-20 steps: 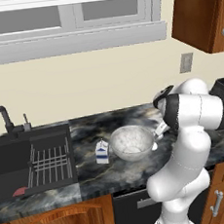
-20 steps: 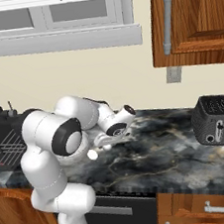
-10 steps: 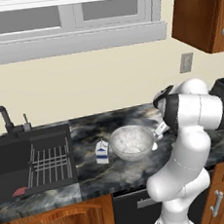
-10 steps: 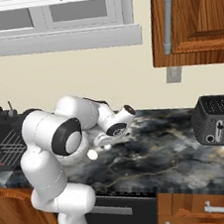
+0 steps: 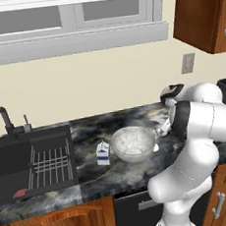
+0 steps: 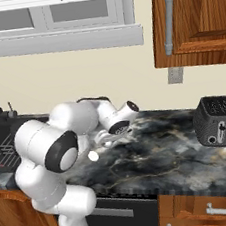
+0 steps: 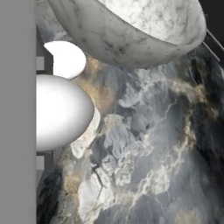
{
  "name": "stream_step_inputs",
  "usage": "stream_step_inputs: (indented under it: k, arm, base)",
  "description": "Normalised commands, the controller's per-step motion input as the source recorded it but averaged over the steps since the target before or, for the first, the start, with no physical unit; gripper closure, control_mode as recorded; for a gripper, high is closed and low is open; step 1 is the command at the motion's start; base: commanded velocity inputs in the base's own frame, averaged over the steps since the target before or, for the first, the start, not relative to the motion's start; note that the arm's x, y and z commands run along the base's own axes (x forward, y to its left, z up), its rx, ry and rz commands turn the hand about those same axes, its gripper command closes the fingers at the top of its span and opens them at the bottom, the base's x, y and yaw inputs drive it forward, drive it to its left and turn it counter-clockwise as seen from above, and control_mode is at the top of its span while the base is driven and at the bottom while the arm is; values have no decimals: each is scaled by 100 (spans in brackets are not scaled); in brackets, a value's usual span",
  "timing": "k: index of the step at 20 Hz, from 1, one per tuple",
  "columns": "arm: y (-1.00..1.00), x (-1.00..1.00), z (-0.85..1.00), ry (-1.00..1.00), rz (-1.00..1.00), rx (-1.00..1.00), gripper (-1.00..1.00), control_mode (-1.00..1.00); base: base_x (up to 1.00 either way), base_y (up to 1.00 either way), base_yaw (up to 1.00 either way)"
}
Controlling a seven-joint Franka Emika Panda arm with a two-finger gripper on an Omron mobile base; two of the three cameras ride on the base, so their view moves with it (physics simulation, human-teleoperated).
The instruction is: Gather the eggs and milk located in the vicinity of the sink area and place them right next to the bowl.
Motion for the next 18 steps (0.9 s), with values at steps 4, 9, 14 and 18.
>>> stream_step_inputs:
  k: [4, 9, 14, 18]
  arm:
    - [0, -62, 16, -3, 0, 0, 100, -100]
    - [6, -69, 0, -1, 1, 0, 100, -100]
    - [25, -32, 0, -9, 1, 0, 100, -100]
    - [34, -8, 0, -23, 0, 0, 100, -100]
  base:
    - [0, 0, 0]
    - [0, 0, 0]
    - [0, 0, 0]
    - [0, 0, 0]
